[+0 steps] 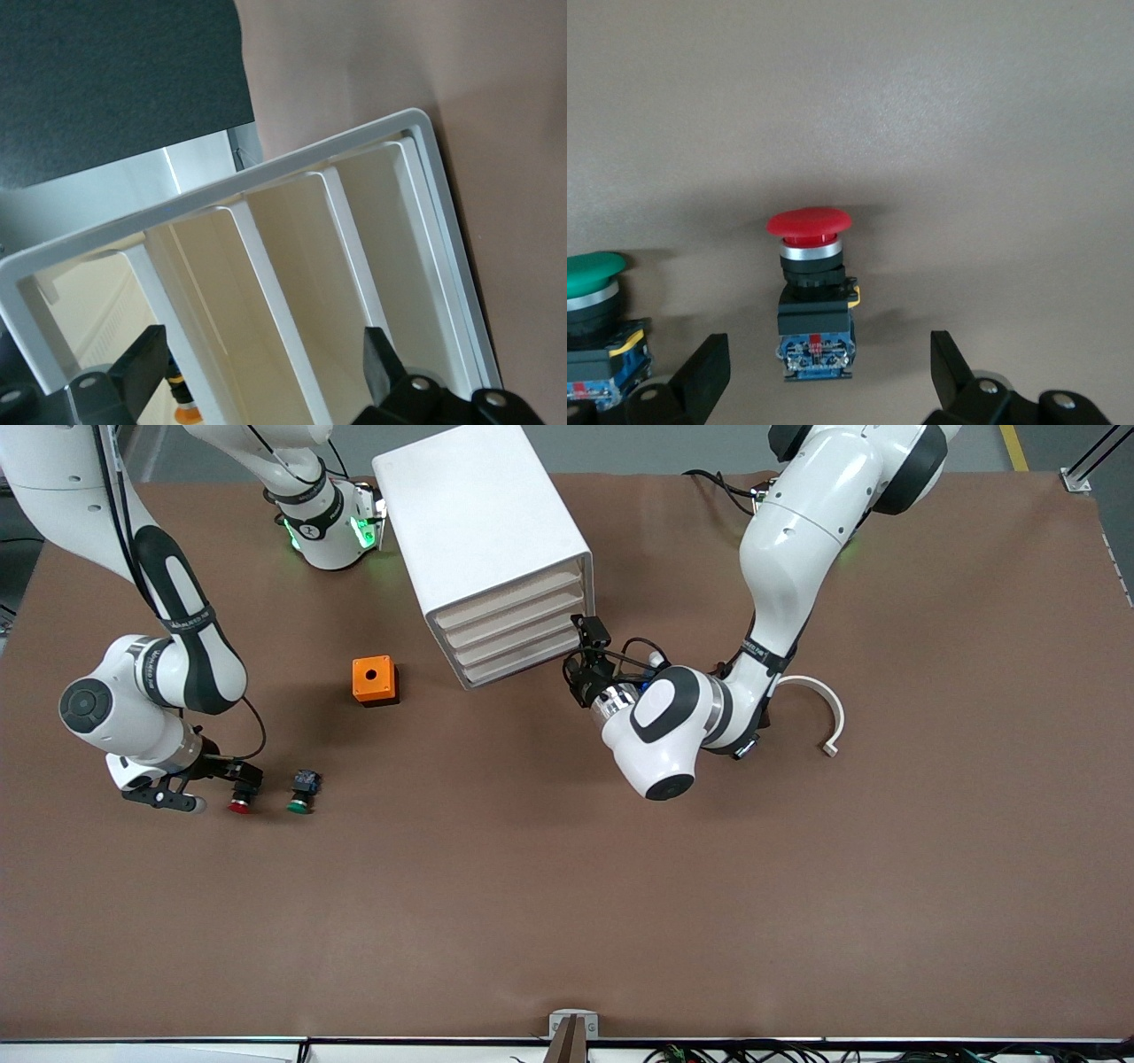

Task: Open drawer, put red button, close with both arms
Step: 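Pull the drawer open with the left gripper while the right gripper grasps the button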

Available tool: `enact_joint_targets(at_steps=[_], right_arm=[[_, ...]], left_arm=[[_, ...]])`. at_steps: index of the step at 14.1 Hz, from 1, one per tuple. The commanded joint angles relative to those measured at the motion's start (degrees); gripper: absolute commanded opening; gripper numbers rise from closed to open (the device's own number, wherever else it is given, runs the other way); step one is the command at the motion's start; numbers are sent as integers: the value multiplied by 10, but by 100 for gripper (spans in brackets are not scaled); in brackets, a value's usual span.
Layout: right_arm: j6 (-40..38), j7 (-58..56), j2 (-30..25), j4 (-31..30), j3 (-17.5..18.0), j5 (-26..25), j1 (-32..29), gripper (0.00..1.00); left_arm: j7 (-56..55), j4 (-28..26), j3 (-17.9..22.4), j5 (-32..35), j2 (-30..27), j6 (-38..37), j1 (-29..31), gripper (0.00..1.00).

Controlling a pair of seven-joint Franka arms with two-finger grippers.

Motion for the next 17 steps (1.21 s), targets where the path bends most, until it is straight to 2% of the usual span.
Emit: enact_joint_targets(at_steps=[1, 4, 9, 11, 15, 16, 17], right_arm=[[6, 8, 8, 0, 6, 26, 0, 100], [6, 8, 14, 2, 6, 26, 0, 100], [0, 14, 28, 13, 6, 28, 2, 97], [-1, 14, 33, 17, 6, 28, 2, 98], [-1, 14, 46, 30, 6, 28, 0, 97], [-1, 13, 47, 30, 6, 27, 0, 93], [-2, 12, 47, 30, 6, 27, -1, 84]], left_arm=[[-23, 15, -2, -14, 25, -11, -10, 74], [-24, 9, -2, -38, 30, -11, -25, 59], [-31, -13, -3, -39, 33, -13, -53, 59], [-32, -15, -4, -40, 36, -14, -66, 55], [-31, -15, -6, -39, 37, -15, -93, 33], [-31, -15, -6, -38, 38, -15, -93, 29], [-31, -15, -6, -38, 38, -15, -93, 24]])
